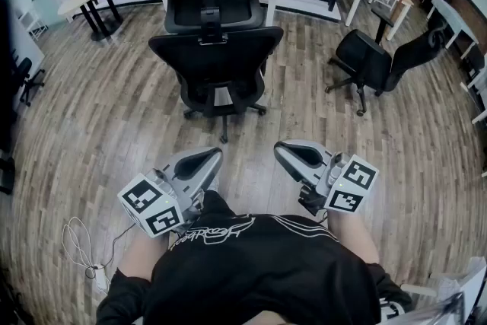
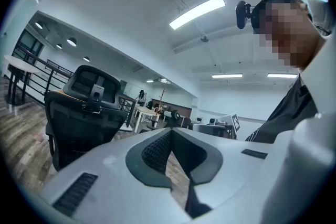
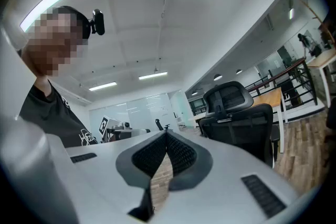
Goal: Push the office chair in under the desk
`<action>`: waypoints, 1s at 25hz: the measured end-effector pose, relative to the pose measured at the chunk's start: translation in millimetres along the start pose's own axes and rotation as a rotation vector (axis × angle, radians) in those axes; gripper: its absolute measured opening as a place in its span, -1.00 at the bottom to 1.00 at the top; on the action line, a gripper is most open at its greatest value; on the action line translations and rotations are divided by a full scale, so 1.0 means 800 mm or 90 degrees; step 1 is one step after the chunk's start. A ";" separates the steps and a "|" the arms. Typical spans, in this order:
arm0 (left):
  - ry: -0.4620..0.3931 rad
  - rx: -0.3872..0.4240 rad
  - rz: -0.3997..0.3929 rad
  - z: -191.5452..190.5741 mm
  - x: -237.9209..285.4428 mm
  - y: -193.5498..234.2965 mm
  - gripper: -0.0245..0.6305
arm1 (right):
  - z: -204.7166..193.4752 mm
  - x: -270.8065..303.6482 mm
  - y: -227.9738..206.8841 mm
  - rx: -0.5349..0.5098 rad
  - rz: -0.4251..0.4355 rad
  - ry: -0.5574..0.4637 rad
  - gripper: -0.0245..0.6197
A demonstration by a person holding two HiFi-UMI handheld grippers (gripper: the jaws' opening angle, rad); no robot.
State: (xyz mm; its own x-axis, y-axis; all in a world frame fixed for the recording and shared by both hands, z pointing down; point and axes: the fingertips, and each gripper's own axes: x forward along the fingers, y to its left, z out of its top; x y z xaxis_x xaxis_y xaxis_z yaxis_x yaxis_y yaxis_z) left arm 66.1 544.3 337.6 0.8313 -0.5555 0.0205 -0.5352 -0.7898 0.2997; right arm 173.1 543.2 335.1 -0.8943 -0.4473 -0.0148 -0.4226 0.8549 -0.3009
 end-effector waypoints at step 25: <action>0.076 0.134 0.146 0.015 0.007 0.212 -0.76 | 0.011 0.106 -0.152 -0.039 -0.124 0.044 -0.79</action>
State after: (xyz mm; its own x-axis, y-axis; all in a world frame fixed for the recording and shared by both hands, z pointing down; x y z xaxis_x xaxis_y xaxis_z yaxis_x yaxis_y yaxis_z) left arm -21.8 403.9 377.3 0.6910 -0.7000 0.1804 -0.7189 -0.6914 0.0712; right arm 150.4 399.0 362.3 -0.8015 -0.5889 0.1042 -0.5953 0.7691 -0.2326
